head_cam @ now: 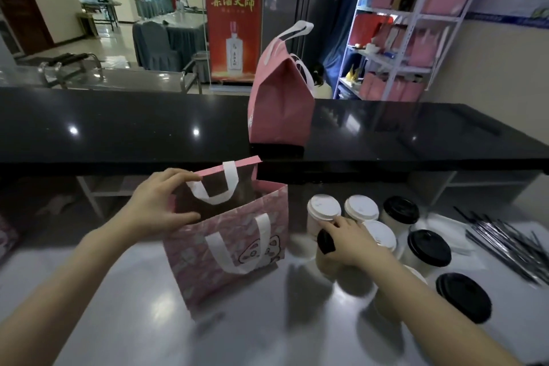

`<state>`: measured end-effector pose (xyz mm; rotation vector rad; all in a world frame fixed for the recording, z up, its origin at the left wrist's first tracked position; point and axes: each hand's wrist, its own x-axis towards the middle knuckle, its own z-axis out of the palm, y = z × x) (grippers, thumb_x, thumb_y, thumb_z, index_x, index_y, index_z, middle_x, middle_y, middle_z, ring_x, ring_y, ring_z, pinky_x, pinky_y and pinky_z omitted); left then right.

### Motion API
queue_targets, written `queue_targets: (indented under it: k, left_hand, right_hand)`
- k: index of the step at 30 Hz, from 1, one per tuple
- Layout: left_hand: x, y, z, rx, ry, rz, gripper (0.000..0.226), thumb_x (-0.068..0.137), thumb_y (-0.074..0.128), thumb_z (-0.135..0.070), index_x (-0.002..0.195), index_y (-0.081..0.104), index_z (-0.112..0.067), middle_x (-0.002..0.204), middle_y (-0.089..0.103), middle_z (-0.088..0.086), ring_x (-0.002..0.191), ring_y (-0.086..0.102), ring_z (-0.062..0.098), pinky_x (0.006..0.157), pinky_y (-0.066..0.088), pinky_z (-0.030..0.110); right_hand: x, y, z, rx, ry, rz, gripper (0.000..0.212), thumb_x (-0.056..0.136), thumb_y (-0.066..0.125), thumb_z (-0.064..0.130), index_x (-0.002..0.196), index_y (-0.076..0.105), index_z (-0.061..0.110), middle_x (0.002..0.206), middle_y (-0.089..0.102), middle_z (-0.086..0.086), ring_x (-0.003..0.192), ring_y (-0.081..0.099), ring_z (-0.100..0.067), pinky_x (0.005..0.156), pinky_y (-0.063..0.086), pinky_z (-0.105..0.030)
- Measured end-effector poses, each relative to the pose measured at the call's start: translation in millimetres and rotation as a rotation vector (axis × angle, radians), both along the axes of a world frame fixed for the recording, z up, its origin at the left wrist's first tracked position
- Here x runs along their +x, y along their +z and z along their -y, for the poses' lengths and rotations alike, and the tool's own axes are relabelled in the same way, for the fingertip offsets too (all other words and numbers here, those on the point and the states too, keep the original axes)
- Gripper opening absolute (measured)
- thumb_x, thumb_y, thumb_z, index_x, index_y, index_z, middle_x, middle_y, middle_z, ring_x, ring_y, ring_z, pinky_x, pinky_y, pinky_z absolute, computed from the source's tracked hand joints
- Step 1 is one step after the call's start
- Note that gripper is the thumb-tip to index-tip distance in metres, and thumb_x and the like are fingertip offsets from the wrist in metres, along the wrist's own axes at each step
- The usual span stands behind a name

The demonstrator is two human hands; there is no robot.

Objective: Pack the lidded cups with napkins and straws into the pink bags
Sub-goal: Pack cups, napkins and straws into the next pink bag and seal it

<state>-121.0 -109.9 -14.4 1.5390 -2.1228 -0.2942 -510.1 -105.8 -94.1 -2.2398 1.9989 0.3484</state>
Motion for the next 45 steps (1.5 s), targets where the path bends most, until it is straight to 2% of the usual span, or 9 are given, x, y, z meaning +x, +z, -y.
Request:
queue_targets:
  k: [4,6,8,14,18,24,32,38,45]
  left_hand:
    - [-1,-5,-7,0.083,-0.007,0.198,0.082,0.068,0.079,-0.051,0.139,0.039,-0.042,0.152,0.031,-0.011,0.142,0.022,0.020,0.118,0.010,0.056]
    - [-5,-11,-12,0.116,-0.004,0.288,0.086,0.070,0.073,-0.058,0.143,0.028,-0.047,0.158,0.017,-0.014,0.147,0.006,0.018,0.116,-0.012,0.056]
    - [-8,-18,-15,0.145,-0.003,0.337,0.090,0.070,0.068,-0.065,0.145,0.020,-0.050,0.160,0.004,-0.015,0.148,-0.007,0.015,0.111,-0.021,0.055]
    - [-5,-29,-15,0.196,-0.044,0.209,0.097,0.063,0.065,-0.071,0.144,0.014,-0.053,0.160,-0.006,-0.018,0.146,-0.015,0.010,0.118,-0.005,0.053]
    - [-8,-27,-14,0.202,-0.021,0.188,0.098,0.066,0.068,-0.067,0.145,0.012,-0.052,0.160,-0.008,-0.017,0.146,-0.015,0.010,0.117,-0.004,0.050]
    - [-17,-28,-25,0.181,-0.015,0.213,0.103,0.068,0.067,-0.067,0.150,0.008,-0.046,0.160,-0.012,-0.015,0.144,-0.021,0.009,0.118,-0.007,0.049]
    - [-27,-23,-35,0.155,0.031,0.304,0.104,0.069,0.064,-0.067,0.152,0.009,-0.037,0.161,-0.009,-0.011,0.145,-0.019,0.012,0.119,-0.006,0.051]
    - [-6,-5,-34,0.143,-0.019,0.468,0.082,0.067,0.071,-0.062,0.139,0.036,-0.044,0.160,0.009,-0.011,0.147,-0.006,0.017,0.117,-0.002,0.051]
    - [-17,-26,-49,0.080,-0.103,0.501,0.124,0.056,0.060,-0.084,0.150,-0.009,-0.039,0.155,-0.028,-0.013,0.127,-0.051,0.011,0.108,-0.023,0.046]
  right_hand:
    - [-5,-7,-4,0.027,0.026,-0.031,0.084,0.077,0.062,0.045,0.149,0.019,0.038,0.143,0.031,-0.006,0.123,0.039,-0.031,0.099,0.038,-0.040]
    - [-6,-4,-7,0.024,0.059,-0.024,0.085,0.074,0.065,0.047,0.147,0.023,0.039,0.137,0.035,-0.004,0.117,0.039,-0.027,0.096,0.040,-0.039]
    - [-5,2,-12,-0.009,0.094,-0.011,0.081,0.071,0.067,0.050,0.143,0.030,0.040,0.131,0.038,-0.002,0.112,0.039,-0.025,0.094,0.040,-0.036]
    - [6,60,-23,-0.200,0.156,0.049,0.082,0.072,0.070,0.049,0.143,0.030,0.042,0.136,0.034,0.001,0.120,0.035,-0.023,0.100,0.038,-0.036]
    - [22,130,-23,-0.406,0.237,0.078,0.085,0.072,0.073,0.048,0.145,0.032,0.040,0.138,0.034,-0.001,0.121,0.034,-0.024,0.103,0.036,-0.037]
    - [74,191,-18,-0.477,0.348,0.452,0.086,0.063,0.082,0.044,0.139,0.042,0.042,0.126,0.041,0.003,0.115,0.037,-0.020,0.100,0.036,-0.033]
    - [140,125,-12,-0.274,0.457,0.313,0.087,0.068,0.077,0.046,0.142,0.031,0.045,0.136,0.032,0.005,0.124,0.029,-0.017,0.099,0.042,-0.033]
    - [125,84,-27,-0.204,0.534,0.168,0.083,0.072,0.074,0.042,0.140,0.028,0.045,0.141,0.026,0.005,0.130,0.022,-0.020,0.098,0.039,-0.032]
    - [135,76,-38,-0.319,0.644,0.214,0.080,0.072,0.073,0.048,0.140,0.031,0.041,0.141,0.035,0.002,0.128,0.032,-0.019,0.106,0.031,-0.034]
